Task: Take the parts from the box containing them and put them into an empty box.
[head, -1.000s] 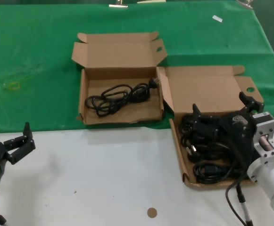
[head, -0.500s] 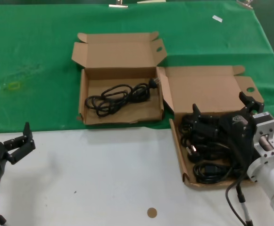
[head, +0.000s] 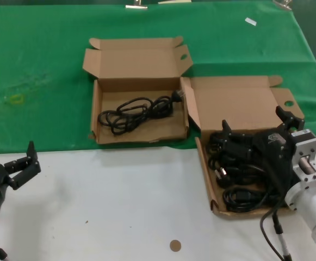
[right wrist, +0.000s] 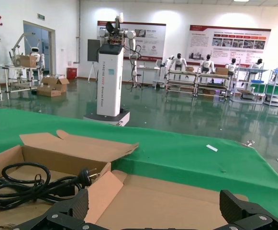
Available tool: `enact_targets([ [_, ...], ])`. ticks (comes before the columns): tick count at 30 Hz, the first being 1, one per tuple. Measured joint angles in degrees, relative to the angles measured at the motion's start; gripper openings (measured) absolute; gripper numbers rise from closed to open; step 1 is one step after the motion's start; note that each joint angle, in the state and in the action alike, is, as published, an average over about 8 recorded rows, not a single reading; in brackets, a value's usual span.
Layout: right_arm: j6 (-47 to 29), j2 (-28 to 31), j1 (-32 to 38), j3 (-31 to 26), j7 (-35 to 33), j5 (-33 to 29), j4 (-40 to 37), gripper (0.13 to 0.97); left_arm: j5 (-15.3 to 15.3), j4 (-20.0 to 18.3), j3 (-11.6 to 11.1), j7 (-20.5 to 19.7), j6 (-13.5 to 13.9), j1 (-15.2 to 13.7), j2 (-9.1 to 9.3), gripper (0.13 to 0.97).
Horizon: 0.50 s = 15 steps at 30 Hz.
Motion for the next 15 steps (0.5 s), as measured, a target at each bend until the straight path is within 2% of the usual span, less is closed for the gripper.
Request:
enact_targets([
  [15, 0.0, 0.0, 0.0, 0.0, 0.0, 0.0, 0.0, 0.966, 0.0, 0.0, 0.0, 0.0, 0.0, 0.0, 0.00, 0.966],
])
